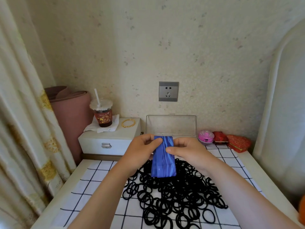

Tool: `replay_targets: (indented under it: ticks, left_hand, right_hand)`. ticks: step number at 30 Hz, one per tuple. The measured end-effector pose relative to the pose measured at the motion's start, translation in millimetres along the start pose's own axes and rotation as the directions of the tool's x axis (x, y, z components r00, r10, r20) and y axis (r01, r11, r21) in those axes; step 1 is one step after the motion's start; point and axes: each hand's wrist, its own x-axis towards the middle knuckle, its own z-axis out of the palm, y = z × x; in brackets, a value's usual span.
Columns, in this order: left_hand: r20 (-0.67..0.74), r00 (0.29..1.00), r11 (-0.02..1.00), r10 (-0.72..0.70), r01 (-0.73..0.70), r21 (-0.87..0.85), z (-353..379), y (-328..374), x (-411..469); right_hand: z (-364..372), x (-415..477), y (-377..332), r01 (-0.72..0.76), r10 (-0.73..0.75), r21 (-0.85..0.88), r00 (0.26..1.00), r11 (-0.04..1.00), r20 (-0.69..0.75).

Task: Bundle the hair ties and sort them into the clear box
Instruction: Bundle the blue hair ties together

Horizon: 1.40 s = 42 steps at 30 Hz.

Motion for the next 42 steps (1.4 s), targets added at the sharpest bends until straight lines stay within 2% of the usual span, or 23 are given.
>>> replay_targets:
  ticks: [2,5,9,13,18,21,24,27,32,37,42]
  left_hand:
    - [0.053,0.998,0.999,-0.013,0.015,-0.04,-0.9,-0.4,0.4]
    - [0.122,0.992,0.998,-0.01,0.017,-0.061,3.0,-2.9,0.3]
    - [0.065,0.998,0.999,-0.024,0.026,-0.037,5.6,-8.9,6.1]
    - [0.061,0.997,0.998,-0.048,0.05,-0.039,3.8,-14.1,9.0]
    - [-0.036,0.993,0.965,-0.114,0.102,-0.241,3.3,-17.2,11.6]
    - [-0.024,0.987,0.926,-0.162,0.143,-0.348,0.8,-16.4,12.1]
    - [0.032,0.986,0.905,-0.166,0.165,-0.391,-2.0,-16.4,13.3]
    - [0.011,0.984,0.909,-0.176,0.167,-0.383,-2.6,-15.5,13.0]
    - [-0.009,0.986,0.931,-0.168,0.155,-0.332,-5.8,-11.5,10.1]
    - [0.074,0.987,0.872,-0.141,0.159,-0.462,-10.7,-8.7,5.8]
    - [0.112,0.975,0.942,-0.19,0.213,-0.26,-10.3,-18.8,10.5]
  right_hand:
    - [-2.3,2.5,2.0,-0.006,0.008,0.047,0.999,0.999,-0.045]
    - [-2.0,5.6,5.2,-0.021,0.026,0.138,0.999,0.99,-0.036]
    - [-1.0,8.3,9.1,-0.046,0.045,0.166,0.999,0.985,0.007]
    - [1.1,11.0,11.3,-0.018,0.022,0.185,1.0,0.983,-0.021]
    - [7.7,19.5,15.4,-0.014,0.023,0.335,0.999,0.942,-0.025]
    - [11.2,22.0,13.9,-0.03,0.031,0.434,1.0,0.901,0.004]
    - [13.3,22.3,11.9,-0.034,0.028,0.485,0.999,0.874,0.02]
    - [16.8,23.5,10.2,-0.035,0.03,0.51,0.999,0.859,0.018]
    - [18.7,26.7,6.7,-0.061,0.038,0.486,0.998,0.872,0.057]
    - [15.9,28.7,8.2,0.007,-0.003,0.343,1.0,0.939,-0.012]
    - [15.9,27.6,9.2,0.062,-0.054,0.266,0.998,0.962,-0.035]
